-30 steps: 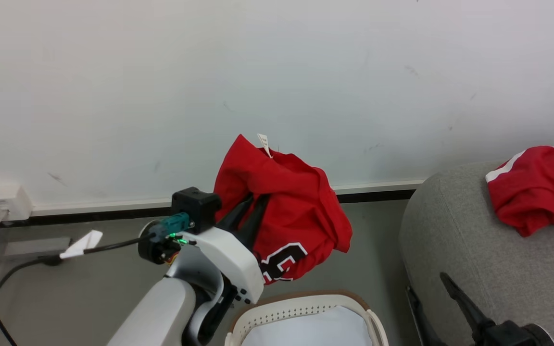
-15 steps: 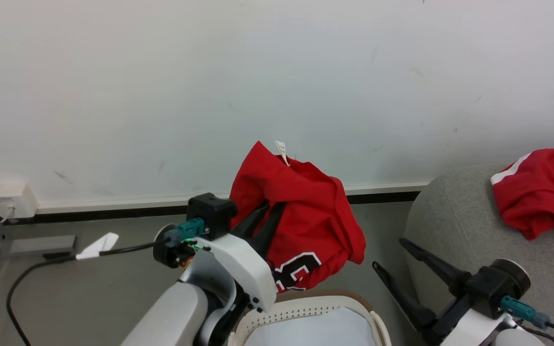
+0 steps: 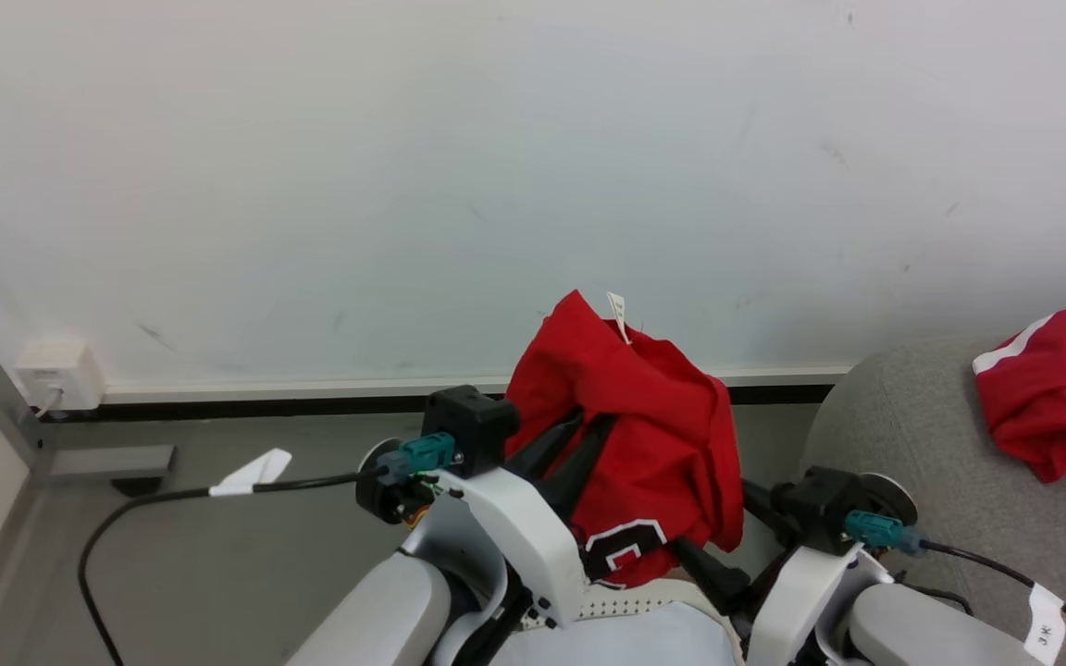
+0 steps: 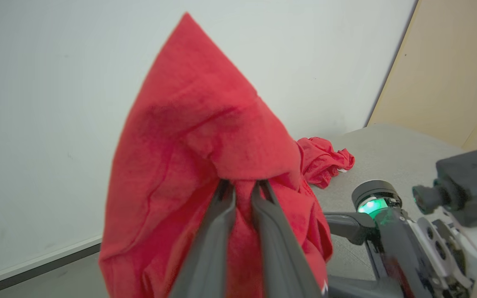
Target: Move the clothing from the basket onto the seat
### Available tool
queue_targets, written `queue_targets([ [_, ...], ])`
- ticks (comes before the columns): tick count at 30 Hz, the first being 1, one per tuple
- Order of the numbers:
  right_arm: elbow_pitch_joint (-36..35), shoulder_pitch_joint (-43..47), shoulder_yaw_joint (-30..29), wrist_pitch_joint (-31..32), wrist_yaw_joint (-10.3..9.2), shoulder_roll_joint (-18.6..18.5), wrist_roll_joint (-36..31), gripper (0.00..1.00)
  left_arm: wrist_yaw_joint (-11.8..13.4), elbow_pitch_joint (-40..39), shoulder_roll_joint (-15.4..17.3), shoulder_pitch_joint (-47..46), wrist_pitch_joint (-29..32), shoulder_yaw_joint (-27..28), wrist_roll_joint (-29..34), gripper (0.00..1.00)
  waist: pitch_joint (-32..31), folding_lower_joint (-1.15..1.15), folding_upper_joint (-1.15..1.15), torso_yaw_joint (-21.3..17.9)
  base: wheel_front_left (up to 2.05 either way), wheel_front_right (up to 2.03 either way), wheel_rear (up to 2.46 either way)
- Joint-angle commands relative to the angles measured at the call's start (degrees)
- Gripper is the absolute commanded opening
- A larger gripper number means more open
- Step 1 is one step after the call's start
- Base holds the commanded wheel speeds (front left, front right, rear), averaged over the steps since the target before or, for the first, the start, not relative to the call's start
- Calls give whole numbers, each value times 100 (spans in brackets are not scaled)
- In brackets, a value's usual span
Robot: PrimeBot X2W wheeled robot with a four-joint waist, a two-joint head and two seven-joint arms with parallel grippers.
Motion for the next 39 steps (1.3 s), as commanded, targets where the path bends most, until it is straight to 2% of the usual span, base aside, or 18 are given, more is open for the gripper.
queue_targets([
  [1,48,-151,150,-22,-13,132,135,100,-32,-7,-23,-55,25,-35,-76,0,-6,0,0,31,0,0,0],
  [6,14,-300,316,-23,-13,397,444,100,-51,48,-80,-53,15,-122,-132,0,6,0,0,67,0,0,0],
  [7,34,-345,325,-24,-13,427,428,75,-56,59,-92,-63,11,-135,-137,0,7,0,0,78,0,0,0],
  [8,55,-370,312,-24,-13,454,419,0,-55,68,-103,-77,6,-149,-144,0,9,0,0,91,0,0,0],
  [18,-182,-130,-104,-25,-13,464,283,0,-34,180,-28,-72,-46,-189,-113,1,34,0,0,114,0,0,0],
  [19,-196,-108,-161,-26,-13,454,270,0,-27,189,-10,-77,-69,-202,-64,29,36,0,0,109,0,0,0],
  [20,-212,-83,-216,-26,-13,441,243,0,-19,198,5,-78,-85,-216,-30,70,36,0,0,106,0,0,0],
  [21,-227,-57,-284,-26,-13,428,227,0,-23,220,29,-74,-99,-239,-3,100,33,0,0,103,0,0,0],
  [32,-405,239,-1091,-26,-13,214,-36,0,-106,443,239,111,-357,-383,123,100,82,0,0,-33,0,0,0],
  [39,-442,302,-1405,-26,-13,61,-173,0,-106,532,192,198,-438,-453,79,100,109,0,0,-228,0,0,0],
])
